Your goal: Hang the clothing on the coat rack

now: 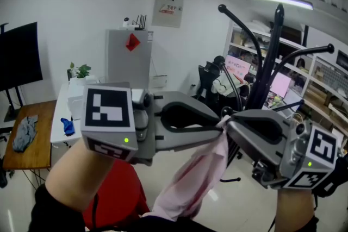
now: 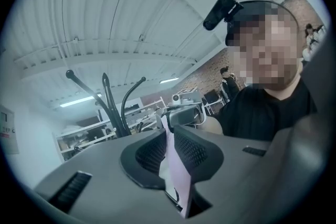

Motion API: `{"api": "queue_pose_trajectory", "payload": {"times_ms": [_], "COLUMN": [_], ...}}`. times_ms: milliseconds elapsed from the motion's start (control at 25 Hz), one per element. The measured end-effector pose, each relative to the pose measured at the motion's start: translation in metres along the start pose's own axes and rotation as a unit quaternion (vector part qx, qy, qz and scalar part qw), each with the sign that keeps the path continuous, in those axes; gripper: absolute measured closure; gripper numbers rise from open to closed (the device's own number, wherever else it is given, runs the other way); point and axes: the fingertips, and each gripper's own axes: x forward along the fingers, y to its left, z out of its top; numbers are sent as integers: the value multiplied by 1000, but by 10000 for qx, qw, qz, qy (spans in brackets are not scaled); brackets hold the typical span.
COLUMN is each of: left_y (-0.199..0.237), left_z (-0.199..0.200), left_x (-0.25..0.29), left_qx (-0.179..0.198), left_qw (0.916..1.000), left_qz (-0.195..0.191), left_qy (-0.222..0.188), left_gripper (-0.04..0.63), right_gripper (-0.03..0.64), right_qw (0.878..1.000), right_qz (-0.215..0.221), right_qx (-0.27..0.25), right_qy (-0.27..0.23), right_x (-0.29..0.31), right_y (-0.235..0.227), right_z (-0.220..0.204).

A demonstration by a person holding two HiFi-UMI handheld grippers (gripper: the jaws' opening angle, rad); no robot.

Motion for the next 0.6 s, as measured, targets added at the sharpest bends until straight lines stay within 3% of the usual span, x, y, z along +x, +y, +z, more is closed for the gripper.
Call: {"api": "queue_pose_trajectory", "payload": {"times_ms": [80,400,600], "left_y": [1,19,27], "left_z": [1,3,-5], "left_x": [-1,-2,2], "left_qx": [1,198,-41], "left_qw": [10000,9996,9999], "left_qz": [29,183,-16], "left_qy": [-38,32,93], "left_gripper": [583,589,589], "right_gripper": [615,615,615], "right_qw": [10000,9999,9996], "right_qz": [8,-141,-238], "right_qx": [-14,-22,131], "right_qy": [1,-38,-81], "right_x": [0,-1,-3], "right_y": [0,-11,-22], "right_z": [0,0,-5]}}
